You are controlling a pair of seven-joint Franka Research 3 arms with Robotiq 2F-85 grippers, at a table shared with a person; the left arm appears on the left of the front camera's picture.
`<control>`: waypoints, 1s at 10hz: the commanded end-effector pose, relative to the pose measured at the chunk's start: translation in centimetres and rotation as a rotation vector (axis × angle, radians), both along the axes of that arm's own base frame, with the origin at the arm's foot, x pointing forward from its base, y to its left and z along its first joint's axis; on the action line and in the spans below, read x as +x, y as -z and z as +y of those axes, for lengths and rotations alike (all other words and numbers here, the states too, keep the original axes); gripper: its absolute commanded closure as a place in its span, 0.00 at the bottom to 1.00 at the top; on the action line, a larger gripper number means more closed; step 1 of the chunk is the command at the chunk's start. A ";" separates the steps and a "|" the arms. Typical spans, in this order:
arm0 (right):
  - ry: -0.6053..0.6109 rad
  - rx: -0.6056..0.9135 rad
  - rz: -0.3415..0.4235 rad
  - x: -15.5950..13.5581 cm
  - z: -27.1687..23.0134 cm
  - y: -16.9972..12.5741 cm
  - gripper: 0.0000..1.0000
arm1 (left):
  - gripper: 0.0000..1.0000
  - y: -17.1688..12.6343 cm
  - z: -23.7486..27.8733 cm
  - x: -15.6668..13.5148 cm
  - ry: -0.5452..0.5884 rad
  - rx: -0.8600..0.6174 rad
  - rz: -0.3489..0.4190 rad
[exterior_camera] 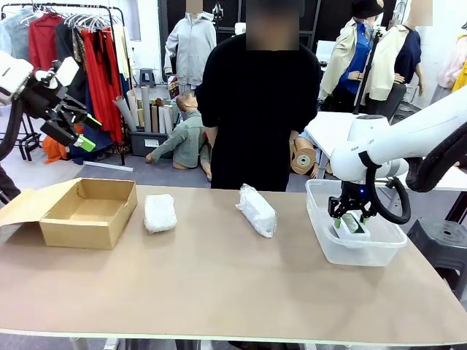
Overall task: Separate and place wrapped and unwrapped clocks.
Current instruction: If the picked Digital clock is wrapped, place it in the Package Box ; if not, place it in the Organizing box.
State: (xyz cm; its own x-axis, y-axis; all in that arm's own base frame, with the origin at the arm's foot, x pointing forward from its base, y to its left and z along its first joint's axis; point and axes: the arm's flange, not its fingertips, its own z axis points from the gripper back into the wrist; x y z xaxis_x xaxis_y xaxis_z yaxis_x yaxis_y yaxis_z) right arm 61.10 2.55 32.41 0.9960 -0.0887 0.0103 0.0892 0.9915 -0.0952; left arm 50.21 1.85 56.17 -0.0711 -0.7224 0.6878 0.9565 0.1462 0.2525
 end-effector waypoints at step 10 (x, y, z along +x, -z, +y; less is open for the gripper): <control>-0.003 0.020 -0.005 -0.1 -0.2 -1.1 0.00 | 0.00 -0.1 0.0 0.0 0.001 -0.003 -0.001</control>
